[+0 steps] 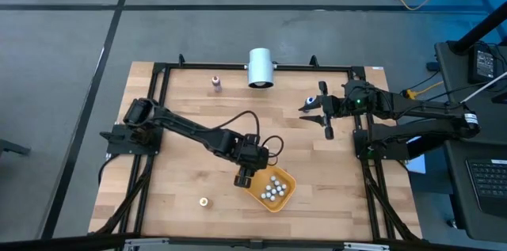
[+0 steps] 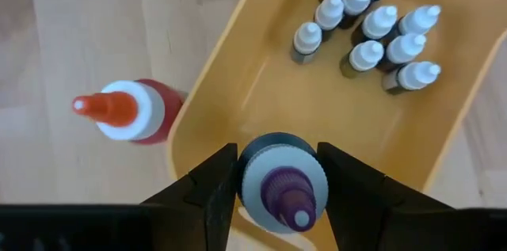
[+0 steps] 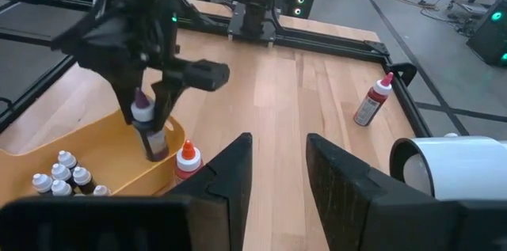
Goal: Pick & Place food coloring
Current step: Put the large violet food coloring bottle into the yellow container
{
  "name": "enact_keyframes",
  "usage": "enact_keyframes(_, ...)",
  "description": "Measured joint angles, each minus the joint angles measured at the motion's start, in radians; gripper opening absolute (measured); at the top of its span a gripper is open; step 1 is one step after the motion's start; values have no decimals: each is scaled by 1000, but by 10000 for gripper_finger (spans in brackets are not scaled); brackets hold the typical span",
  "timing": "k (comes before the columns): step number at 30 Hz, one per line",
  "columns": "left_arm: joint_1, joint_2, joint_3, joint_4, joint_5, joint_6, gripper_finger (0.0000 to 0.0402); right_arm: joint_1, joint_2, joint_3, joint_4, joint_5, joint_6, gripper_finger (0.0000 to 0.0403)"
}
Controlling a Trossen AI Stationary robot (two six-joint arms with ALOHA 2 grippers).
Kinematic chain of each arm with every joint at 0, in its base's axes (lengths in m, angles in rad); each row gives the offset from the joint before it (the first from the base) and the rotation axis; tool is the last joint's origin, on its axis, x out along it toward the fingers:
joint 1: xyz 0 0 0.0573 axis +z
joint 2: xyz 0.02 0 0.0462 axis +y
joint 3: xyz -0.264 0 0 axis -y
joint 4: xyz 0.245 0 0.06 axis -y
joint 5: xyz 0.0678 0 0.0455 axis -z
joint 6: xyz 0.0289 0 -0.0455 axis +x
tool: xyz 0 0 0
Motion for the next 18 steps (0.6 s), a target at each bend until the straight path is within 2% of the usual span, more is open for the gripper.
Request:
enact_keyframes(5,3,0,-45,46,-4,15,158,0,0,0,0,0,0,123)
enact_keyframes(18,35,0,-45,79,7,68,160,0,0,0,0,0,0,123)
